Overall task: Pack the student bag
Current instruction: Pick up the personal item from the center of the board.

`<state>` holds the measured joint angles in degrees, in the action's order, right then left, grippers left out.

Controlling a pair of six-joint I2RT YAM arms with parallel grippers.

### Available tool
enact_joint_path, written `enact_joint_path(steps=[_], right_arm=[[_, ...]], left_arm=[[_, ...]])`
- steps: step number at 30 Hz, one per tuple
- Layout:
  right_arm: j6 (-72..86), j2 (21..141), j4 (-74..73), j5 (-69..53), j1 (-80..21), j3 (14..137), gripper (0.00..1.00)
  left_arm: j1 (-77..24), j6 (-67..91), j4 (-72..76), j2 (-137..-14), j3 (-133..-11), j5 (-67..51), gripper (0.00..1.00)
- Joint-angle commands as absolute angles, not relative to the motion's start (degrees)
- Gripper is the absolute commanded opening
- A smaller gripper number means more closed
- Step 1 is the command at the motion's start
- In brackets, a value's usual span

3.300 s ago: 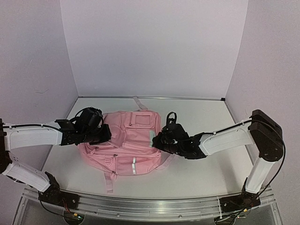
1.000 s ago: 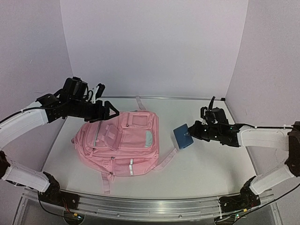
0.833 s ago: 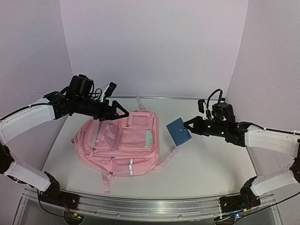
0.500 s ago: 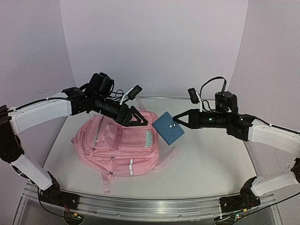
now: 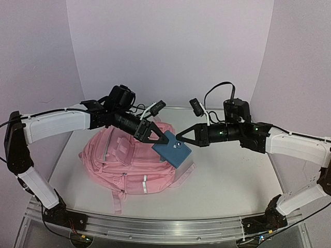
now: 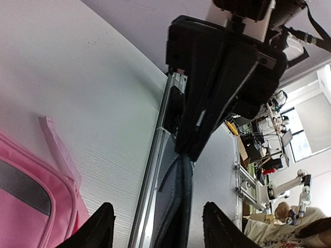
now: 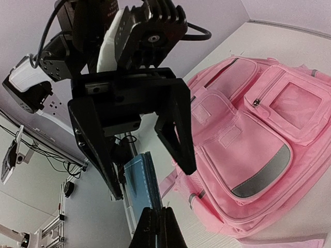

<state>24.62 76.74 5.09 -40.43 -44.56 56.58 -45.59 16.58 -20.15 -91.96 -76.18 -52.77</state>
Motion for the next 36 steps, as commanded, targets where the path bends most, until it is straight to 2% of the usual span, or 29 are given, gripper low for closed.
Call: enact_joint_path(steps=[1,2,5,6,7,8,11,13,15,18,28,31,36], right_arm=[[23.01,77.54,6.35,-40.63,-45.22,59.76,0.00],[22.95,77.69,6.33,-40.45,-45.28,59.89,0.00],[22.97,78.19,6.27,-39.36,-45.41,60.27,0.02],[23.18,78.30,6.24,-38.58,-45.41,60.29,0.11],[23.62,78.27,6.24,-37.08,-45.42,60.26,0.30],[23.95,78.20,6.21,-34.96,-45.42,60.14,0.44],[25.28,77.66,6.03,-28.37,-45.34,59.41,0.70],[26.66,77.09,5.97,-23.76,-45.38,58.60,0.84],[28.14,76.58,5.75,-18.97,-45.41,57.60,0.92],[30.06,76.64,4.93,-14.36,-45.38,56.38,0.95],[35.18,80.54,4.05,-8.08,-45.59,54.84,0.95],[35.93,83.42,4.02,-6.45,-47.90,56.74,0.93],[37.75,89.43,-0.23,4.80,-54.17,62.98,0.90]], left_arm=[[-46.11,19.14,-14.55,-92.60,-78.08,-57.92,0.48],[-46.19,19.83,-13.82,-92.69,-77.71,-58.69,0.43],[-46.23,21.45,-11.15,-92.43,-76.29,-59.99,0.16],[-46.24,21.72,-10.31,-91.96,-75.51,-59.85,0.06],[-46.23,21.93,-9.73,-91.29,-74.73,-58.86,0.02],[-46.23,22.35,-9.23,-90.44,-73.81,-57.24,0.00],[-45.81,23.36,-9.92,-87.88,-71.73,-49.52,0.00],[-44.30,24.77,-10.94,-86.65,-70.45,-45.62,0.00],[-41.73,27.86,-10.05,-85.00,-68.13,-43.97,0.00],[-37.38,30.81,-10.13,-82.18,-64.45,-42.09,0.00],[-25.80,31.48,-26.72,-75.56,-59.65,-33.50,0.00],[-23.57,31.57,-28.29,-74.65,-58.30,-33.11,0.00],[-22.04,29.60,-32.57,-74.01,-57.41,-28.54,0.00]])
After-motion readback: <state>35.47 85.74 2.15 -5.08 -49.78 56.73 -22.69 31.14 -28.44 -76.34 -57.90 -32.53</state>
